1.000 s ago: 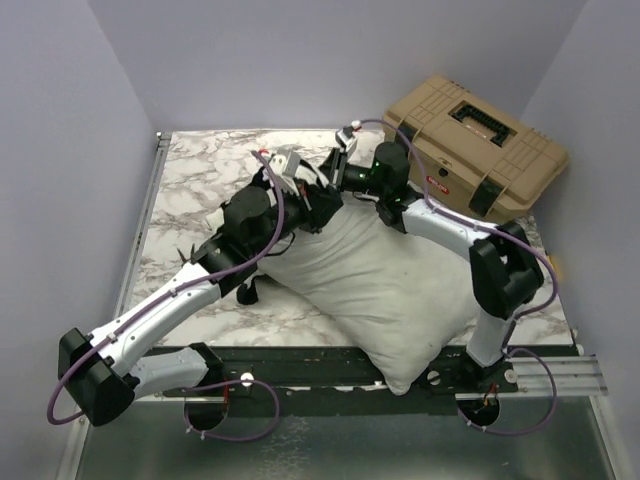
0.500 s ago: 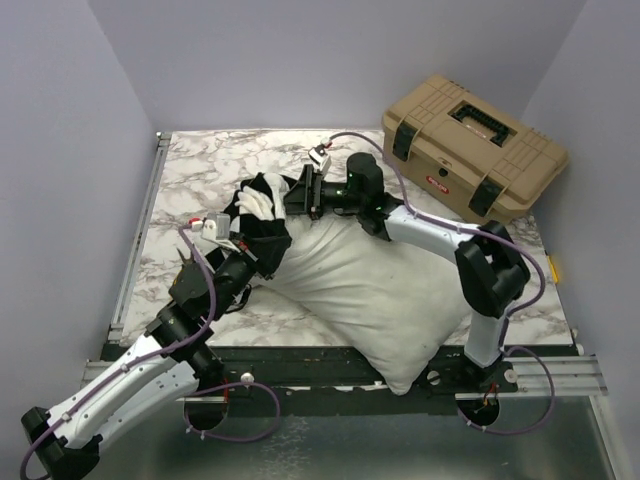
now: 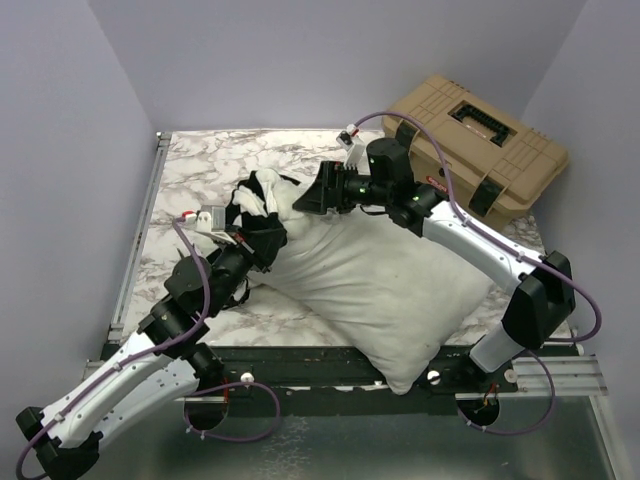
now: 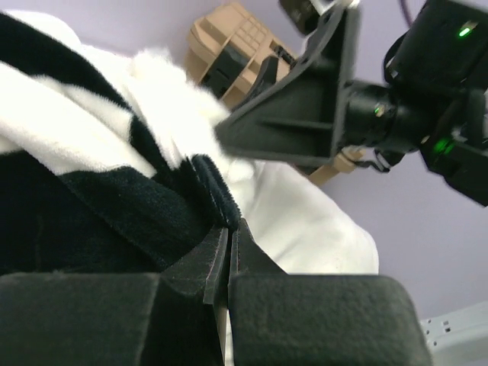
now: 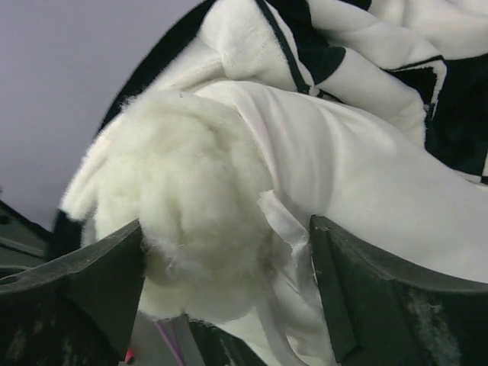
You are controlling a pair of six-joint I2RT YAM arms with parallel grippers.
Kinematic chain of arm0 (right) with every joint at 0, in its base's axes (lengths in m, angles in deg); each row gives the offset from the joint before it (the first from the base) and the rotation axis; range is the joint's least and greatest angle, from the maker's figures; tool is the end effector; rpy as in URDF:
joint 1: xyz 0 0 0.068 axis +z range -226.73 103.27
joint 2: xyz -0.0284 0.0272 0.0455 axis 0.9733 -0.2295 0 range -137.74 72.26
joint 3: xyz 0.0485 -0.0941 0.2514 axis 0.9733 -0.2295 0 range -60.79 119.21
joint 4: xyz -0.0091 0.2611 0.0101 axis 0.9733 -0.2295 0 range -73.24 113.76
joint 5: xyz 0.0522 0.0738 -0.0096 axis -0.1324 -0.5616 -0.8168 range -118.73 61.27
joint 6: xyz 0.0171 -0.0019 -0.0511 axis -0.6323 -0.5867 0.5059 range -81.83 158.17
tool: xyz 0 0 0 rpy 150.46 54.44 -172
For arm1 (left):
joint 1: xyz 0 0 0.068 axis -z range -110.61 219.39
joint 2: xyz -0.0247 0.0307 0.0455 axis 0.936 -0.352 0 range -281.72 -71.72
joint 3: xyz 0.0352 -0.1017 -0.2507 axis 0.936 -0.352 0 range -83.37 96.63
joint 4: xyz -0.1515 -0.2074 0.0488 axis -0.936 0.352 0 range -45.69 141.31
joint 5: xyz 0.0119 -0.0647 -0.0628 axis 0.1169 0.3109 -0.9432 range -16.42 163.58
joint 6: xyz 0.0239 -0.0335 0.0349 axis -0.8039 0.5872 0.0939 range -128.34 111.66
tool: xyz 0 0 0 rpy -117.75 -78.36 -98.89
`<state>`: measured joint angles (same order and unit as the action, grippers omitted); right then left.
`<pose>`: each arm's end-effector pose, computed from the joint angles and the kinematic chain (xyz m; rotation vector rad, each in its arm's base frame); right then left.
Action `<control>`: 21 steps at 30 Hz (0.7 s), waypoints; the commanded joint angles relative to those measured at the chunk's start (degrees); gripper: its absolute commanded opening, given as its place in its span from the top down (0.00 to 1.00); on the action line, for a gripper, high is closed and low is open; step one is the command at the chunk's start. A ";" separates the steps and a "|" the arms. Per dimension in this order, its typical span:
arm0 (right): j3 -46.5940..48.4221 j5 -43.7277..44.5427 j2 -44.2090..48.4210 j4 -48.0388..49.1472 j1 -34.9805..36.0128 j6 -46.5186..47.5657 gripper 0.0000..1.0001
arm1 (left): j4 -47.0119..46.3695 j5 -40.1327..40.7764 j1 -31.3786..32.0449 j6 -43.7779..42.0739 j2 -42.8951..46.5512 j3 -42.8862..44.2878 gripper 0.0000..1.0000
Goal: Put the pillow into the pillowcase
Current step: Stuff the pillow into the pillowcase.
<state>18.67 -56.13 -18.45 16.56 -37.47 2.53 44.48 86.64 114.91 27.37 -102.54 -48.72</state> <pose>0.2802 0.2502 0.3551 -0.4262 2.0453 1.2997 0.1054 -0.0958 0.3319 -0.0568 1.5860 -0.9561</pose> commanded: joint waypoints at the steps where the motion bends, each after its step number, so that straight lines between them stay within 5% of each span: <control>1: -0.17 -0.40 -2.00 -5.17 0.04 5.87 0.21 | 1.67 2.84 0.63 -1.15 -0.70 5.36 1.00; 4: -2.71 -5.47 -2.31 1.56 0.71 3.55 0.40 | 2.17 1.91 0.62 -2.07 -3.10 9.63 1.00; 11: 1.89 -8.18 -9.02 6.60 7.20 0.54 0.53 | 7.91 -5.98 0.59 -4.55 -16.21 23.72 1.00; 15: -2.97 -9.96 -11.65 23.89 7.63 -11.49 0.65 | 8.61 -12.35 0.63 -2.07 -22.40 30.46 1.00; 21: -5.11 -12.48 -18.12 49.67 7.30 -30.47 0.69 | 8.60 -24.52 1.11 7.15 -29.24 34.61 1.00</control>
<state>14.74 -65.20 -31.28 44.12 -31.70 -12.33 59.93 80.23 114.12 26.65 -128.88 -18.71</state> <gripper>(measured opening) 0.322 0.005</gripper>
